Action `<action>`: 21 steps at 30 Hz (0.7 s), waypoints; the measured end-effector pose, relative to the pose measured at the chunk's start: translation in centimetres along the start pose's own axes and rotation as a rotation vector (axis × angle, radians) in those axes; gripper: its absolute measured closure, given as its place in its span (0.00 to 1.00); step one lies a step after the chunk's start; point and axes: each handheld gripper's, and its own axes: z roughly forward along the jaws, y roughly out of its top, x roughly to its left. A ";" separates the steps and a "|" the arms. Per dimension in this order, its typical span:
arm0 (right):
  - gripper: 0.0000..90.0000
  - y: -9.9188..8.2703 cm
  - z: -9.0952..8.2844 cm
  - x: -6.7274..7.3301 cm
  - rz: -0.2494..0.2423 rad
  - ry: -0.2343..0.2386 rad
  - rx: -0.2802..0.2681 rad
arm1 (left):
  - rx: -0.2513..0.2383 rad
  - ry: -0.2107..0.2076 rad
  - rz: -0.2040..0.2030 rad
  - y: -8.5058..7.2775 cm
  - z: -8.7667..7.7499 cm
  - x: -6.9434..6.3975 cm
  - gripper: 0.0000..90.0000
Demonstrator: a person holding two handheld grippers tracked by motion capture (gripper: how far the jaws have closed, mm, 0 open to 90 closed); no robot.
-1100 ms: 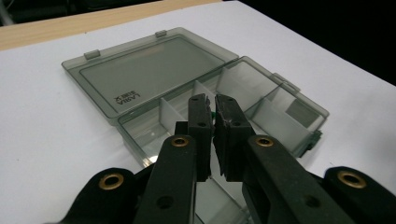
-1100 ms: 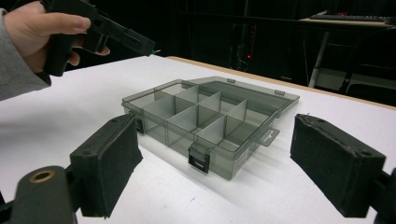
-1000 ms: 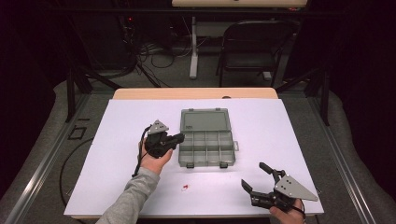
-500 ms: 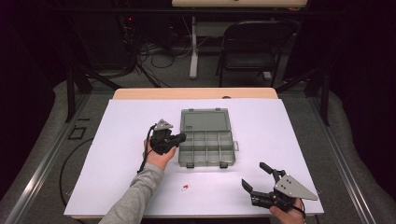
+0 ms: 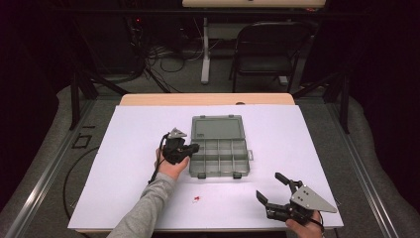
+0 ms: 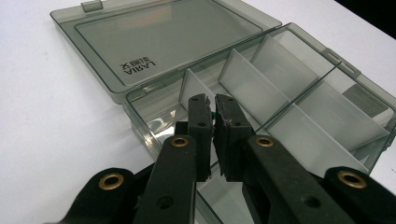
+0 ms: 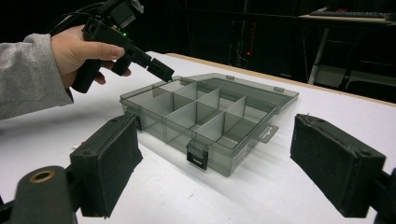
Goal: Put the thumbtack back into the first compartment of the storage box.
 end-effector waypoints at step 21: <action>0.16 0.1 -0.1 0.0 -0.009 0.002 -0.003 | 0.014 0.001 0.004 -0.2 0.5 -0.1 0.91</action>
